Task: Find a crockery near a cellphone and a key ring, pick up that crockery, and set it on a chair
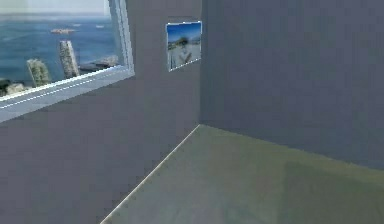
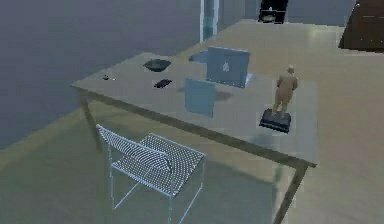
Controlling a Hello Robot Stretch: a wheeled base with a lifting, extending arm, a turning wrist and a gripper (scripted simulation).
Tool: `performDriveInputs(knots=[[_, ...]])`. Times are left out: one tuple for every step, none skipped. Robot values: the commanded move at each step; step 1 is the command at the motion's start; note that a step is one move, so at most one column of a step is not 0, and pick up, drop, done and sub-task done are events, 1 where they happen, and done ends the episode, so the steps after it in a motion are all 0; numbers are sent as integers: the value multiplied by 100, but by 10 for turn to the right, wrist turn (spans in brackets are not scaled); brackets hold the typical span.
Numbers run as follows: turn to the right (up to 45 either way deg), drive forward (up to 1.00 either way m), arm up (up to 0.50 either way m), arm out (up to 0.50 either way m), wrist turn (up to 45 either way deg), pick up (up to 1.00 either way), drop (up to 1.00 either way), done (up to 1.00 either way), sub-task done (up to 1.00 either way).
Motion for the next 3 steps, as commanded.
performDriveInputs(knots=[[150, 0, 0, 0, 0, 0, 0, 0, 0], [0, 5, 0, 0, 0, 0, 0, 0, 0], [120, 0, 0, 0, 0, 0, 0, 0, 0]])
